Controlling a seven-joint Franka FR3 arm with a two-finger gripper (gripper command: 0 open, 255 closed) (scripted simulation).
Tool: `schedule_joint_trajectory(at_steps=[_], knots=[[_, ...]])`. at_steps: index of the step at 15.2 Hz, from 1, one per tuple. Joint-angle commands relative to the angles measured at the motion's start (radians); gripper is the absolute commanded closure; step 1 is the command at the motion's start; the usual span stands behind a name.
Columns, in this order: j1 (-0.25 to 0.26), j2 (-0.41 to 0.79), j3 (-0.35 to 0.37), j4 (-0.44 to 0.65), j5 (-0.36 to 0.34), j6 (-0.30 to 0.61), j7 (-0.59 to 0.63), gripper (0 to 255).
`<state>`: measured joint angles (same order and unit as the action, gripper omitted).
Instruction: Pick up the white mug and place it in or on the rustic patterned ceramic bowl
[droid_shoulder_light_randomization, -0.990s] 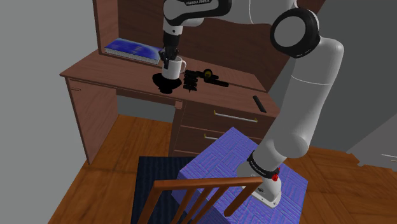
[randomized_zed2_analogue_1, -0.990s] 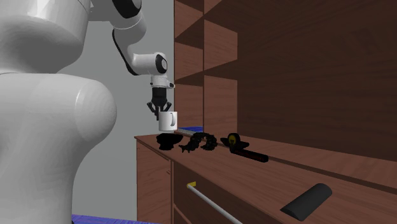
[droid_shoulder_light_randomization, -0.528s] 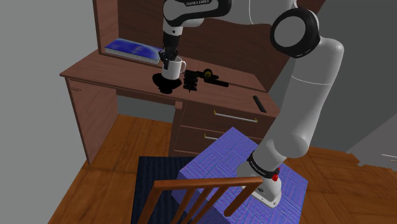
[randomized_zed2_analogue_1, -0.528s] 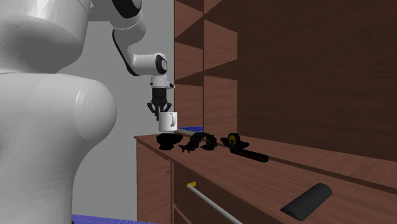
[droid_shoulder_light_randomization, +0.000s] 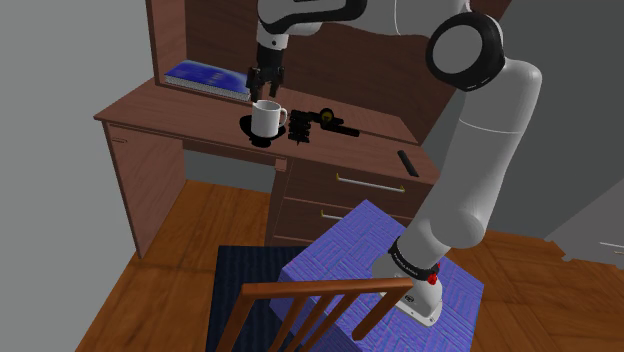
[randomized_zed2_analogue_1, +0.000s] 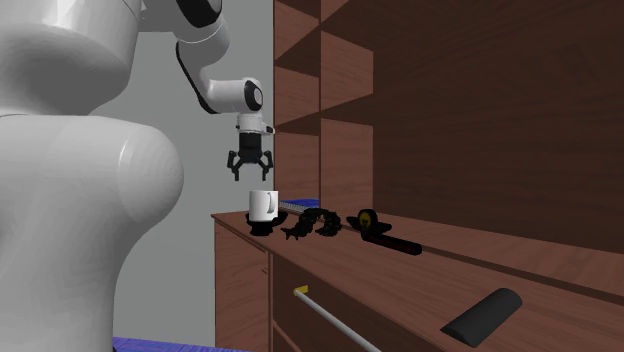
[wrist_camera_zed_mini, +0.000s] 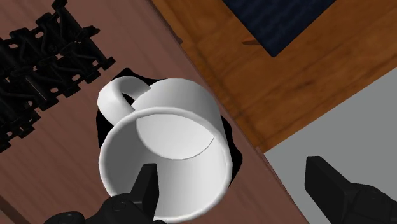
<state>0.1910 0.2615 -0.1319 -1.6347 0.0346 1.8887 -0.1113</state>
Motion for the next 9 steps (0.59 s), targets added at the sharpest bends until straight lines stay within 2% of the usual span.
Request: schedule_joint_trajectory(at_steps=[1,2,9], knots=[[-0.001,-0.006,-0.001,0.049,-0.001,-0.056,0.000,0],[-0.001,-0.007,-0.001,0.074,-0.001,-0.082,0.000,0],[-0.001,-0.007,-0.001,0.074,-0.001,-0.082,0.000,0]])
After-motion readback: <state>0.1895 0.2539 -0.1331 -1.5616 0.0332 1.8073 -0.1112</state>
